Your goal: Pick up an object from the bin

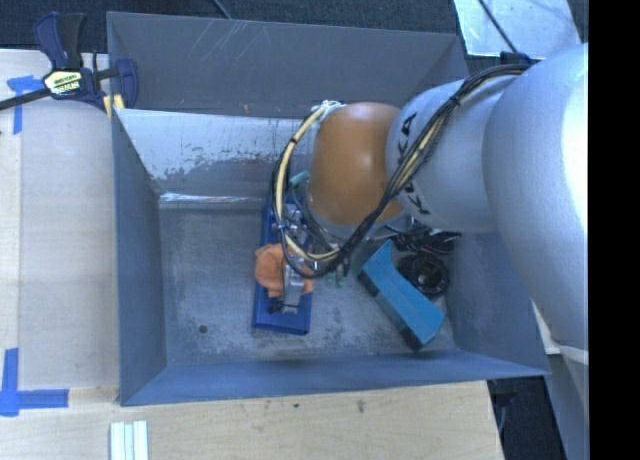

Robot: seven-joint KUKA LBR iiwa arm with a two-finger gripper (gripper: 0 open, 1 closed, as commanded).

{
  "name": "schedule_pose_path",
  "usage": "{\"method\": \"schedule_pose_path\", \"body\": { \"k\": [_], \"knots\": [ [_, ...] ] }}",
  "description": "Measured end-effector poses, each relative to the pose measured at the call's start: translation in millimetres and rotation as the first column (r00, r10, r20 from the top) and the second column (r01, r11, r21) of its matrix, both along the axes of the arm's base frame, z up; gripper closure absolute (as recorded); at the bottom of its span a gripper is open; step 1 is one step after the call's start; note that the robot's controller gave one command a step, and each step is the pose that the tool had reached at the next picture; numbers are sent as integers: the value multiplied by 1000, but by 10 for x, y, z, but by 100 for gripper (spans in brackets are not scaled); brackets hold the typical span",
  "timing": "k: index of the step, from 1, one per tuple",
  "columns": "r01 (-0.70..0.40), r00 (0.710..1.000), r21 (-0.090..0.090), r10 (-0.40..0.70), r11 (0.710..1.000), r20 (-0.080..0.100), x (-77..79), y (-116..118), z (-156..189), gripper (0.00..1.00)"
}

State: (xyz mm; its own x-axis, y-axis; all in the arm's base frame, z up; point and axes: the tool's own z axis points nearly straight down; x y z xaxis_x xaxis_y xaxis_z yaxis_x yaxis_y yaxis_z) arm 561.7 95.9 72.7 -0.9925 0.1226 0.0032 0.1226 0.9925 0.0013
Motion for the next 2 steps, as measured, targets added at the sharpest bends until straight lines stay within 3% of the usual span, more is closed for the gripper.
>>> {"method": "schedule_pose_path", "body": {
  "k": [1,2],
  "knots": [
    [-81,996,1,80,997,24,-115,15,21,0],
    [-2,1000,2,2,1000,4,28,10,51,100]
  ]
}}
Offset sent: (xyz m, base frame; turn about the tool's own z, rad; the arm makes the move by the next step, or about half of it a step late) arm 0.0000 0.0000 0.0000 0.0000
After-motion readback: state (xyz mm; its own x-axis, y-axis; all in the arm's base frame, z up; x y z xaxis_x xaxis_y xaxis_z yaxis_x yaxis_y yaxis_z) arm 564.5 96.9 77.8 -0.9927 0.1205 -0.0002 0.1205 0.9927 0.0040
